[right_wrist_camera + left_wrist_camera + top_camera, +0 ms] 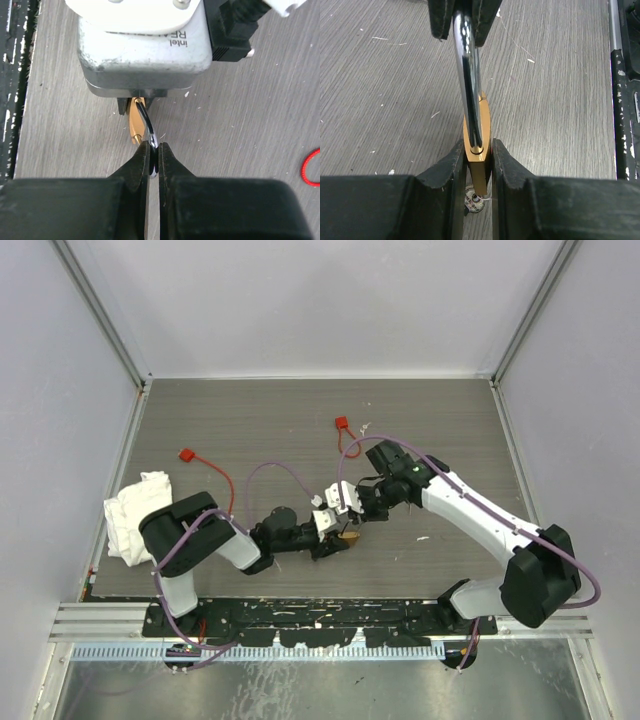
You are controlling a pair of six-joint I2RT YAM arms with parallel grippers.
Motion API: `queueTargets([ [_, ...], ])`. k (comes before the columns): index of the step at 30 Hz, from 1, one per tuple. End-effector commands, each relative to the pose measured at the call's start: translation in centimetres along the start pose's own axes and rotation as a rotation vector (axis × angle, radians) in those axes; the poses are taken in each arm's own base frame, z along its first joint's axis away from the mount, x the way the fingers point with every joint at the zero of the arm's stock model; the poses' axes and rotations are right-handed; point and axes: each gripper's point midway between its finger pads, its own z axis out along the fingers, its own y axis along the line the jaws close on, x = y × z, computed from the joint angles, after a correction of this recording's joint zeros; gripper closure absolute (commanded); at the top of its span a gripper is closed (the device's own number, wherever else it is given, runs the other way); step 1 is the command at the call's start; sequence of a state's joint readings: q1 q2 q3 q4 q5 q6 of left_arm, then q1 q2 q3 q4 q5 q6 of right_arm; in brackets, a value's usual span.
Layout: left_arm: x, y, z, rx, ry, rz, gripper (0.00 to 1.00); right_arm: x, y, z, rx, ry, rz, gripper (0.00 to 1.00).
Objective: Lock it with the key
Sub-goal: Lock the lock.
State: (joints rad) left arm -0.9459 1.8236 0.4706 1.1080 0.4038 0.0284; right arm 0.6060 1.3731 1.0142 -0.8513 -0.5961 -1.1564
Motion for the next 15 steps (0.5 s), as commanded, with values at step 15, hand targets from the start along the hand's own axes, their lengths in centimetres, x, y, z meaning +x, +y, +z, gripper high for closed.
queueTargets([
  [15,-1.8,2.2,-0.4,-0.08,-0.086,0.03,1.0,8.5,11.8,1.5,-0.491,0.322,0.175,0.99],
])
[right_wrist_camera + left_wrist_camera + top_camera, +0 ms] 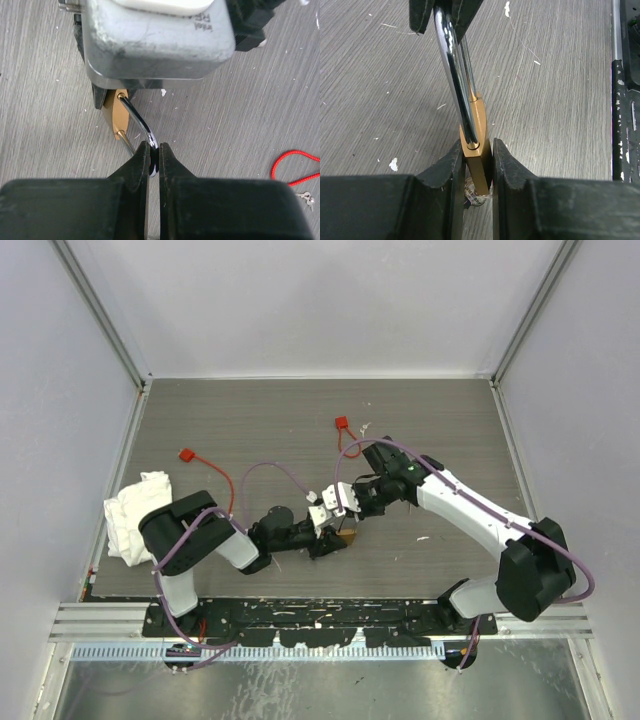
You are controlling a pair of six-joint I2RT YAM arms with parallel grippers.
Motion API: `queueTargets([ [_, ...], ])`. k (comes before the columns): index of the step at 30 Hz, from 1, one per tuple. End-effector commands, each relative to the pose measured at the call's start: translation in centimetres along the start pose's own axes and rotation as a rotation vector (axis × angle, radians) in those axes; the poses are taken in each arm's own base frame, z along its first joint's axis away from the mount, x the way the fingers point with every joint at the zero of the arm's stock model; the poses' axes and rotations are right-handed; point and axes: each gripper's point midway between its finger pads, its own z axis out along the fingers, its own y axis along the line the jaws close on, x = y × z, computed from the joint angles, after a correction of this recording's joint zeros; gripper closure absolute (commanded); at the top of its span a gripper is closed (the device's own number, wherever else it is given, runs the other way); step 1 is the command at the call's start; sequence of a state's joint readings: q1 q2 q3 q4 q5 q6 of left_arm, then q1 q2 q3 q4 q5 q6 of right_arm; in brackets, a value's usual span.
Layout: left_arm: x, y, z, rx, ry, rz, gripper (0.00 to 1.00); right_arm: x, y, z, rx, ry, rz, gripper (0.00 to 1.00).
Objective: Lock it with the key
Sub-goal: Lock the lock.
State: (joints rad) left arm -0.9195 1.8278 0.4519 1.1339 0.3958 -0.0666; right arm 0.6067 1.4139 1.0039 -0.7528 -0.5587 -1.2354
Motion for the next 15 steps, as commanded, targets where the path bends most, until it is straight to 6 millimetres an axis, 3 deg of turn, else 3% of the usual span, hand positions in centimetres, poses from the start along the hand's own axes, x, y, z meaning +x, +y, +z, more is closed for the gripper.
queueTargets([
  [1,-2.2,1.3,0.2,-0.043,-0.084,0.129,1.0,6.5,15.3,-0.4,-0.577,0.294,0.266,0.99],
  [15,-1.7,2.0,0.5,-0.083,-0.045,0.129,1.0,5.2,19.4,-0.4,-0.782,0.197,0.286,0.99],
])
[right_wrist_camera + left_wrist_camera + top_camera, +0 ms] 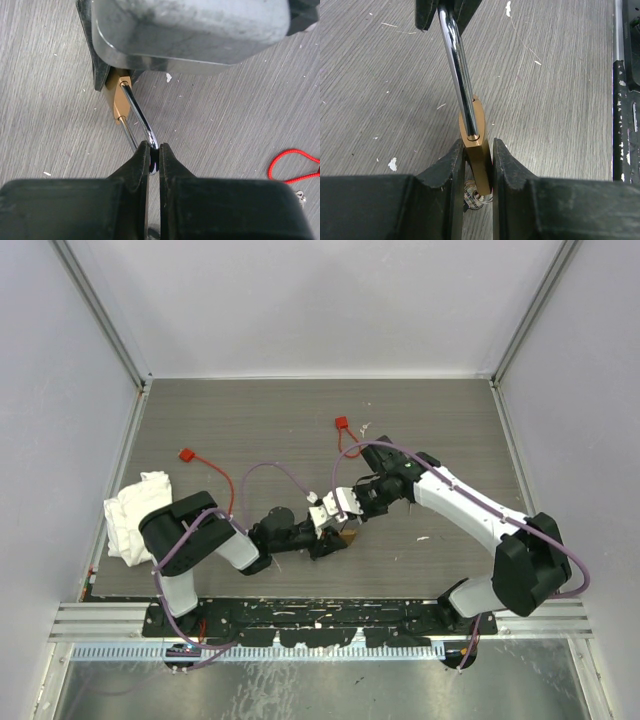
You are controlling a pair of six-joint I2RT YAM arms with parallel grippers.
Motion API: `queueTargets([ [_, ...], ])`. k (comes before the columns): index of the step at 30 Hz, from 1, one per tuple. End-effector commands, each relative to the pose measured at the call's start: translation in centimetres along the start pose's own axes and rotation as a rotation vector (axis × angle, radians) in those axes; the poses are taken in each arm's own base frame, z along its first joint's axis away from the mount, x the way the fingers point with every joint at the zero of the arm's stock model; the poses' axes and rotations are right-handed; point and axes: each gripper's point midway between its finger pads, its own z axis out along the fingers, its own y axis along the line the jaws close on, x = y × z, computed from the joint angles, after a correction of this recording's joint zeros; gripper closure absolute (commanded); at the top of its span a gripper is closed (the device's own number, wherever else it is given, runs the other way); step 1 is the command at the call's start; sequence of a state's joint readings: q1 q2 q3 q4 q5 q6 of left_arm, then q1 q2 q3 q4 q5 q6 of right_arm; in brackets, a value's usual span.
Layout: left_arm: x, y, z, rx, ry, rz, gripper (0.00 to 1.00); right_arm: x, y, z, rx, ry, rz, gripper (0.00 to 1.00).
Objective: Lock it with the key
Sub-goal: Lock the lock.
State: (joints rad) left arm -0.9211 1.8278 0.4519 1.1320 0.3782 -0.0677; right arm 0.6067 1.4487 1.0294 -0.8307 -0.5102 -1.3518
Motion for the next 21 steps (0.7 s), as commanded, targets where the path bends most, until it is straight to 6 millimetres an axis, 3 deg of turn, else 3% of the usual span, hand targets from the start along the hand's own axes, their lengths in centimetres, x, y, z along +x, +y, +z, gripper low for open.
queueTargets([
  [1,-1.7,1.7,0.5,-0.065,-0.044,0.132,1.0,2.4,19.2,0.9,-0.754,0.091,0.333,0.99],
  [7,-1.8,2.0,0.4,-0.092,-0.045,0.136,1.0,2.0,19.4,0.7,-0.816,0.068,0.323,0.99],
  [10,-1.9,1.9,0.5,-0.09,-0.047,0.139,1.0,2.0,18.2,1.2,-0.756,0.062,0.308,0.99],
  [14,-1.7,1.7,0.5,-0.076,-0.044,0.136,1.0,1.3,13.6,1.2,-0.564,0.019,0.347,0.99],
  [17,-1.9,1.6,0.5,-0.076,-0.05,0.125,1.0,0.7,9.6,-0.5,-0.407,-0.064,0.411,0.99],
  [21,-2.5,1.8,0.1,-0.1,-0.083,0.104,0.97,0.9,6.3,-2.4,-0.213,-0.108,0.452,0.99],
])
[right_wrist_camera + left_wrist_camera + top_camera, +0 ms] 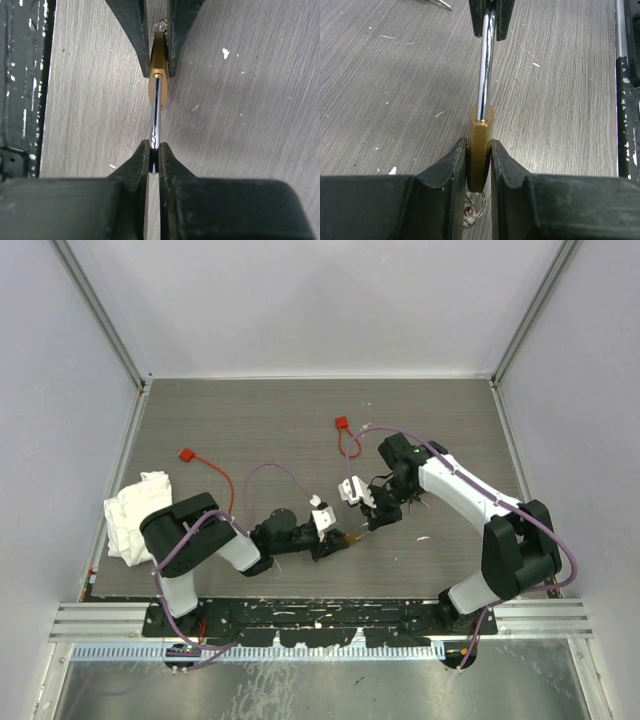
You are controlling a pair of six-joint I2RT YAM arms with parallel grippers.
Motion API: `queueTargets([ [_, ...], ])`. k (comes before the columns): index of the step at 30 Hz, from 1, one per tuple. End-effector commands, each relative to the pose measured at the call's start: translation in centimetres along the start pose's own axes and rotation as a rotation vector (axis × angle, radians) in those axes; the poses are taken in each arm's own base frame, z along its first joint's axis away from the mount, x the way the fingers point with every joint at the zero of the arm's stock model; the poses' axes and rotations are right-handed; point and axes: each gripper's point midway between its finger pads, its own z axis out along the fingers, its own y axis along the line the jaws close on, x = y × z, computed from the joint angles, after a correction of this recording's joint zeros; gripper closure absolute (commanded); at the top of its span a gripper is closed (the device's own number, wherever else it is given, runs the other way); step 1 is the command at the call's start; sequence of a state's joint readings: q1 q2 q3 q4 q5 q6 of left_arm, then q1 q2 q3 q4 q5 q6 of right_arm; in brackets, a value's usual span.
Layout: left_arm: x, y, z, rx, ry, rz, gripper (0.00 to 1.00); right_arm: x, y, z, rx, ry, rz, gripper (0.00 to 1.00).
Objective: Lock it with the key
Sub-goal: Lock the lock.
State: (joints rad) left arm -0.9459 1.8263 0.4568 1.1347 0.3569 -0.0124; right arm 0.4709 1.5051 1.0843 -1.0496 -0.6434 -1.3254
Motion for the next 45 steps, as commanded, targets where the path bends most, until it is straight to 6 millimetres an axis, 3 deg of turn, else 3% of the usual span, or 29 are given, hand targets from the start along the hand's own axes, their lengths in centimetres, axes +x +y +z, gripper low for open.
queueTargets([
  [1,-2.3,2.3,-0.5,-0.11,-0.087,0.036,0.88,0.2,2.8,-0.6,-0.031,-0.049,0.195,0.99],
  [8,-4.4,2.3,-3.0,-0.175,-0.22,-0.02,0.37,-1.3,0.4,-2.8,0.13,-0.19,0.236,0.99],
  [14,-5.8,2.5,-5.4,-0.243,-0.287,-0.154,0.22,-2.7,0.4,-4.1,0.178,-0.274,0.24,0.99],
  [19,-9.5,2.7,-8.0,-0.292,-0.384,-0.304,0.11,-3.7,0.8,-4.4,0.174,-0.33,0.251,0.99],
  [20,-9.2,2.9,-8.0,-0.315,-0.33,-0.378,0.05,-3.8,0.9,-4.4,0.177,-0.333,0.254,0.99],
  [21,-10.2,2.9,-8.3,-0.336,-0.298,-0.413,0.02,-3.8,0.9,-4.5,0.18,-0.337,0.254,0.99],
  [24,-12.7,3.7,-10.6,-0.465,-0.198,-0.493,0.02,-3.8,1.0,-4.6,0.193,-0.348,0.255,0.99],
  [29,-21.1,2.7,-14.1,-0.455,-0.361,-0.537,0.02,-3.5,0.9,-4.8,0.204,-0.356,0.267,0.99],
  [36,-30.3,2.3,-14.3,-0.51,-0.365,-0.766,0.02,-3.2,0.7,-5.0,0.216,-0.362,0.28,0.99],
  [41,-36.1,1.5,-15.0,-0.527,-0.433,-0.839,0.02,-3.0,0.6,-5.1,0.219,-0.368,0.291,0.99],
  [45,-38.2,1.0,-15.3,-0.508,-0.471,-0.843,0.02,-3.0,0.4,-5.0,0.212,-0.37,0.301,0.99],
])
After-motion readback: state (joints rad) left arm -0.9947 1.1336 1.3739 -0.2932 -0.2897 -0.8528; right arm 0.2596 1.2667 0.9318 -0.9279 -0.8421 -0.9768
